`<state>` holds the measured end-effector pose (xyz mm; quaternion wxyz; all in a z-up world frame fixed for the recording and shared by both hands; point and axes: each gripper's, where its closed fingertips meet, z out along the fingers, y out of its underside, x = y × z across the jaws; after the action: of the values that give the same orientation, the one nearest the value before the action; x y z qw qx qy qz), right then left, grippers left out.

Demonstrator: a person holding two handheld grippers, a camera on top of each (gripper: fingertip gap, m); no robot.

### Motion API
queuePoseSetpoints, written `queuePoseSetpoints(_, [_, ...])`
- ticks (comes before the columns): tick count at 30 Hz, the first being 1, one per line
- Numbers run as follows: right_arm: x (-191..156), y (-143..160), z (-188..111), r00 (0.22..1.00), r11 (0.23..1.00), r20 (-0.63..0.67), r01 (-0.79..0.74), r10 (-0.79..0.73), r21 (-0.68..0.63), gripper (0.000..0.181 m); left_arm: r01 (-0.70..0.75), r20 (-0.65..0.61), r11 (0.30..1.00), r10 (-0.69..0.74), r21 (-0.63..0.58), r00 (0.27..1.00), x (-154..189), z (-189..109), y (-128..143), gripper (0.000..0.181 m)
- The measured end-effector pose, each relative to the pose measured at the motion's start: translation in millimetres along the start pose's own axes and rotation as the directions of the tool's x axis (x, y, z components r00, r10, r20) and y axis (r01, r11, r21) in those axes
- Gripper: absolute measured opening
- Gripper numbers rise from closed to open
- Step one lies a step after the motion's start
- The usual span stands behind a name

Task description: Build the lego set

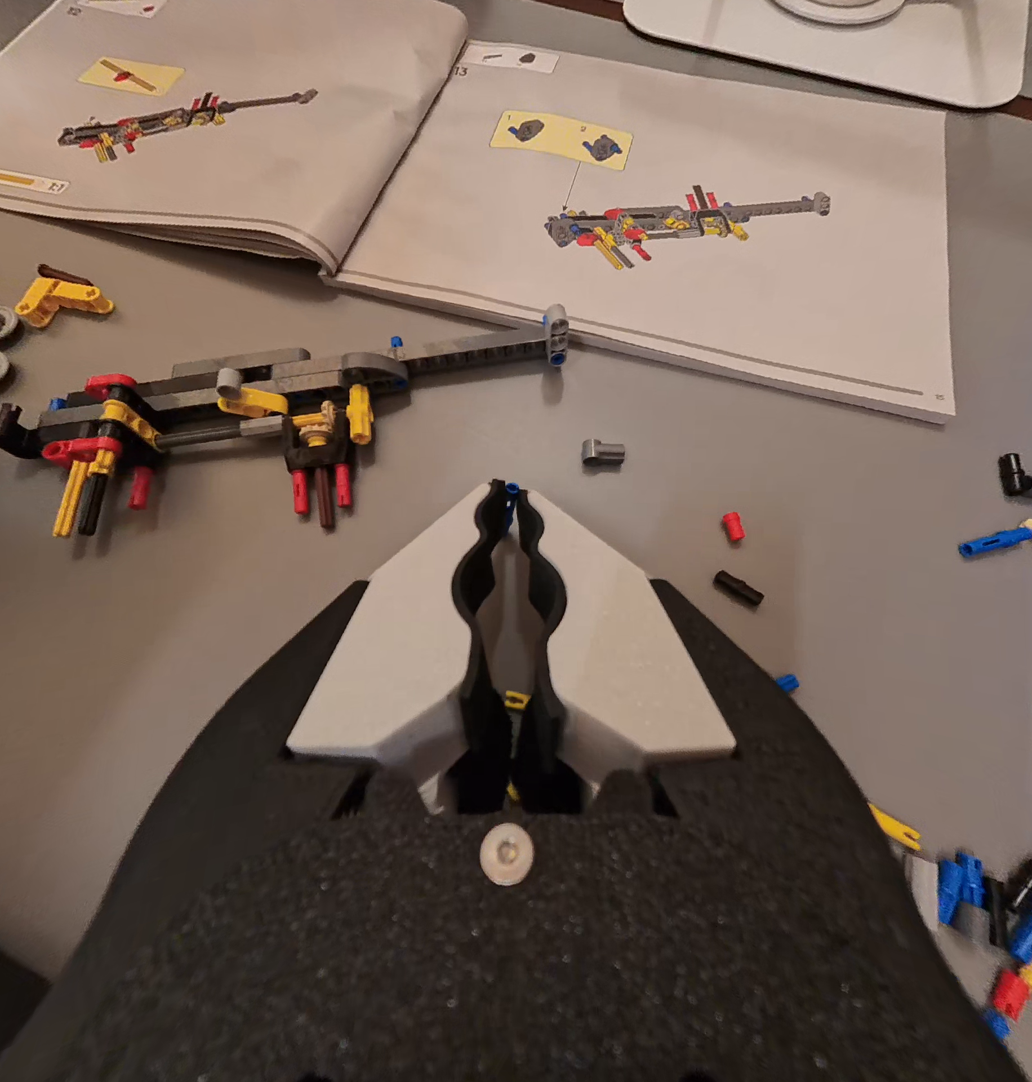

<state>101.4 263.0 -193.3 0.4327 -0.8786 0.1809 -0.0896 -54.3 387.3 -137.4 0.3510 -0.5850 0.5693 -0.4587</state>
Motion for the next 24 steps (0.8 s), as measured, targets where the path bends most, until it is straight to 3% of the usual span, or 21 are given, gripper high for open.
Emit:
queuePoseSetpoints(11, [-7.5, -17.9, 5.2, 0.998, 0.998, 0.036, 0.051, -0.052, 0.044, 0.003, -0.016, -0.026, 1.0, 0.016, -0.004, 1.0, 6.5, 1.4, 0.7, 0.006])
queuePoseSetpoints(14, [-60.6, -51.1, -11.7, 0.938, 0.983, 0.345, -0.091, 0.031, 0.159, 0.002, -0.069, -0.095, 0.998, 0.067, -0.011, 0.993, 25.5, 5.0, 1.8, 0.007])
queuePoseSetpoints(17, [-124.5, -86.8, -45.9, 0.774, 0.939, 0.633, -0.233, 0.021, 0.253, 0.002, -0.102, -0.147, 0.995, 0.099, -0.012, 0.984, 39.9, 6.5, 3.2, 0.006])
queuePoseSetpoints(18, [-140.3, -92.1, -52.8, 0.748, 0.93, 0.663, -0.237, -0.009, 0.281, 0.002, -0.097, -0.164, 0.995, 0.094, -0.011, 0.982, 43.2, 6.5, 3.1, 0.007])
queuePoseSetpoints(21, [-160.2, -94.4, -53.2, 0.789, 0.915, 0.605, -0.161, -0.105, 0.369, 0.002, -0.089, -0.205, 0.996, 0.089, 0.011, 0.975, 50.6, 4.0, -0.3, 0.007])
queuePoseSetpoints(24, [-168.0, -88.1, -46.9, 0.798, 0.92, 0.593, -0.147, -0.107, 0.364, 0.003, -0.091, -0.223, 0.996, 0.093, 0.017, 0.97, 54.2, 2.8, -1.0, 0.007])
